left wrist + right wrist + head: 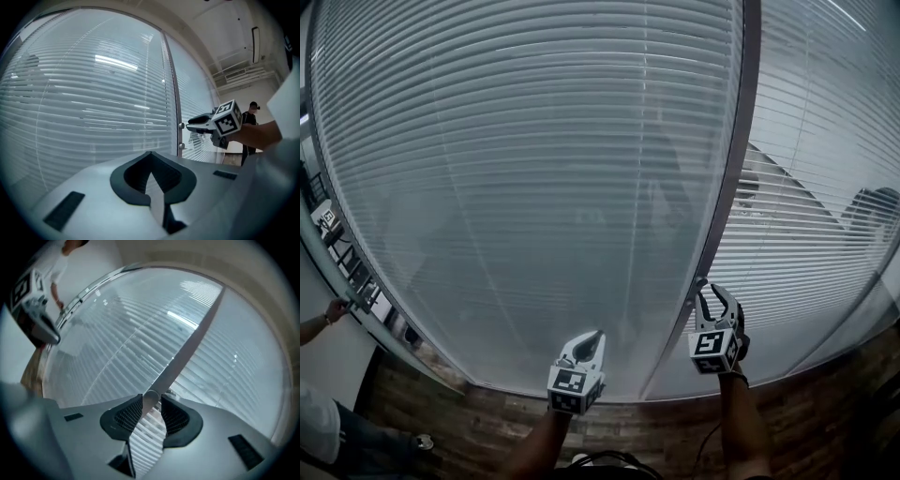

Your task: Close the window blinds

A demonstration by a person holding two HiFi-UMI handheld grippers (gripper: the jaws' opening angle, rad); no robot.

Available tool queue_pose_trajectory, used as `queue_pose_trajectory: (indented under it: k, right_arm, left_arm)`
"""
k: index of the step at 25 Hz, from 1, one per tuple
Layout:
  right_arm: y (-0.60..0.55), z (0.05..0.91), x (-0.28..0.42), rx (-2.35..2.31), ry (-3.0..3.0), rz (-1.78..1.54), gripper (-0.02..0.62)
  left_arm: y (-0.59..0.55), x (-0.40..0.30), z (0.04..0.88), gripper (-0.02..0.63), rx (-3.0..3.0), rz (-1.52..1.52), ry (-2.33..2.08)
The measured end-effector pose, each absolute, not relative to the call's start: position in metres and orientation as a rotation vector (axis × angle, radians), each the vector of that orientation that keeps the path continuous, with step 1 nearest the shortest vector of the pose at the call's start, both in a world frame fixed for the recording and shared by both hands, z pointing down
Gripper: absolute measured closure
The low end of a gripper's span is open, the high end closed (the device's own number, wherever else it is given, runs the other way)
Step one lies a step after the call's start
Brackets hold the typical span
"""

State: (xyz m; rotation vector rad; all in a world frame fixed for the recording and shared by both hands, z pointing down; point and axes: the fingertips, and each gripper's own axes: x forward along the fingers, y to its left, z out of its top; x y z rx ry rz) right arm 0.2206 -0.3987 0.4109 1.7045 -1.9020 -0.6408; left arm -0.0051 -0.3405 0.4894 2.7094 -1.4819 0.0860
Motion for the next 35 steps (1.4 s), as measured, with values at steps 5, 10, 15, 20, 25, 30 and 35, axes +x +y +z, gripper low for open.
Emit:
queue_pose_trajectory:
  k: [5, 10, 15, 20, 25, 30, 35]
  right_arm:
    - [-0.378, 0.414, 0.226, 1.907, -2.211, -0.266, 0.471]
    - [-0.353, 0.431, 0.222, 1.918, -2.233, -0.143, 0.483]
    - [-0.329, 0.456, 0.211, 1.901, -2.276, -0.135, 0.592]
    - [-0.321, 0.451, 0.206, 1.892, -2.276, -0.182, 0.592]
    - [-0.315, 0.463, 0.197, 1.875, -2.316, -0.11, 0.594]
    - [-0.307, 0.483, 0.174, 1.776, -2.375, -0.085, 0.592]
    - [-0.303, 0.493, 0.16, 1.733, -2.45, -0.111, 0.594]
  left_arm:
    - [-0.337, 0.001, 0.478, 0.611, 2.701, 0.059, -1.491]
    - [-0.332, 0.001, 0.477, 0.611, 2.694, 0.047, -1.505]
    - [-0.329, -0.003, 0.485, 0.611, 2.667, 0.058, -1.526]
    - [-0.323, -0.008, 0.488, 0.611, 2.655, 0.091, -1.553]
    - [-0.315, -0.018, 0.478, 0.611, 2.602, 0.081, -1.624]
    - [-0.3, -0.024, 0.495, 0.611, 2.582, 0.12, -1.667]
    - [-0.28, -0.034, 0.509, 0.611, 2.542, 0.151, -1.732]
